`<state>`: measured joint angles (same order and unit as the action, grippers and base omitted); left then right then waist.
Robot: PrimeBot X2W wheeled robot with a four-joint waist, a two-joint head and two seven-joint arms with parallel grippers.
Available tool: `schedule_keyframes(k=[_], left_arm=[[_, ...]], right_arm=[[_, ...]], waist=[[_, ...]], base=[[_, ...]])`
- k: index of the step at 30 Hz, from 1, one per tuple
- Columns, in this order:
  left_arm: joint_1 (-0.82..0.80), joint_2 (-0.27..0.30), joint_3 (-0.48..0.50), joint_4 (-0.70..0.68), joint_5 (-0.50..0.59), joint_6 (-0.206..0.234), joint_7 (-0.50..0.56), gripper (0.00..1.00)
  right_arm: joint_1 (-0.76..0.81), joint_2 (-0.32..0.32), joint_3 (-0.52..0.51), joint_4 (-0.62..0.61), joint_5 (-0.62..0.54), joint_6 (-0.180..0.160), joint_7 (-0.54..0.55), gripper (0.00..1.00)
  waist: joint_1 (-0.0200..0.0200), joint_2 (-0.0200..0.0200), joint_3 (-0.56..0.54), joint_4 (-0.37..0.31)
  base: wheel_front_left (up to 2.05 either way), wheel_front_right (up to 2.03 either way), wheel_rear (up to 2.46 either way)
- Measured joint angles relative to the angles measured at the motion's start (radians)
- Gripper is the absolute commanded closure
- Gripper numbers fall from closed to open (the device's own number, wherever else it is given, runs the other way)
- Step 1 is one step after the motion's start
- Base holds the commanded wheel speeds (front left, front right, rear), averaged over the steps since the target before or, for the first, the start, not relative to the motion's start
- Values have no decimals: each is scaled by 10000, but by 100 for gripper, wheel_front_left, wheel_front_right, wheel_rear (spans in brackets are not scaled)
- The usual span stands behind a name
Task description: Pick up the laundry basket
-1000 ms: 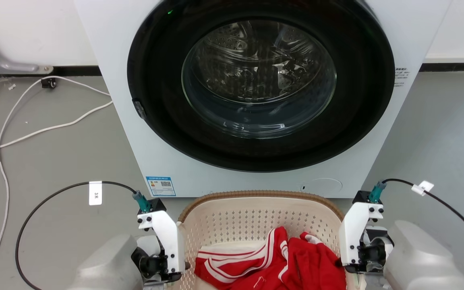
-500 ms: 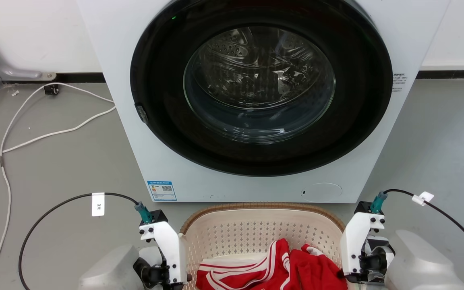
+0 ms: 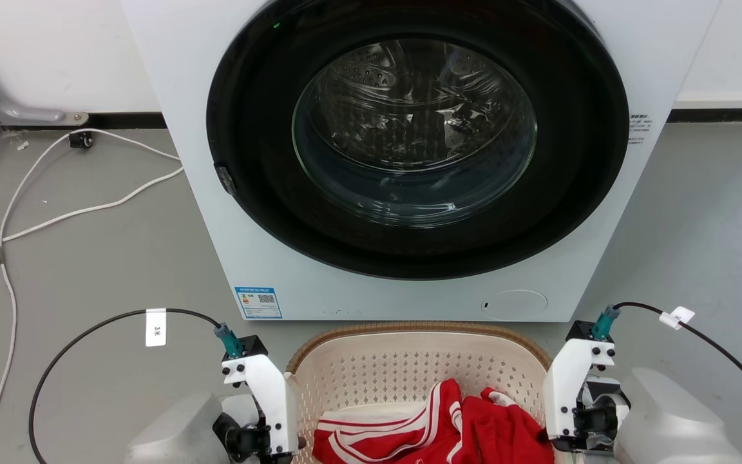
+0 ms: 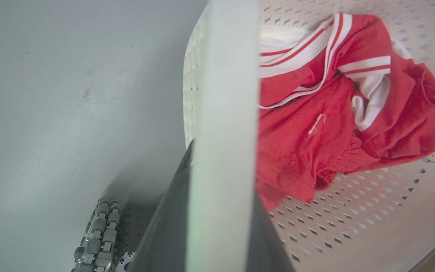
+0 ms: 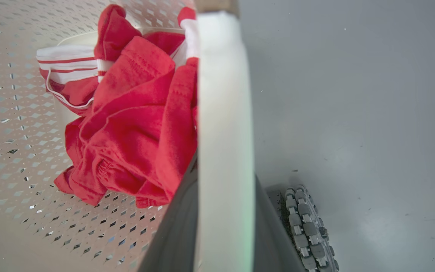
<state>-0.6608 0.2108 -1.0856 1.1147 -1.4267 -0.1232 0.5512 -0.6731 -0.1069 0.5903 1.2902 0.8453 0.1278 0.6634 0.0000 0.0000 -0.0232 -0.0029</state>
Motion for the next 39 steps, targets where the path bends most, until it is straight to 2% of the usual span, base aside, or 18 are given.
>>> schedule_keyframes(k=[39], left_arm=[[-2, 2, -173, 56, -127, 0, -100, 100]], right_arm=[[-10, 27, 77, 15, 79, -2, -58, 100]], waist=[[0, 0, -19, 3]], base=[[0, 0, 0]])
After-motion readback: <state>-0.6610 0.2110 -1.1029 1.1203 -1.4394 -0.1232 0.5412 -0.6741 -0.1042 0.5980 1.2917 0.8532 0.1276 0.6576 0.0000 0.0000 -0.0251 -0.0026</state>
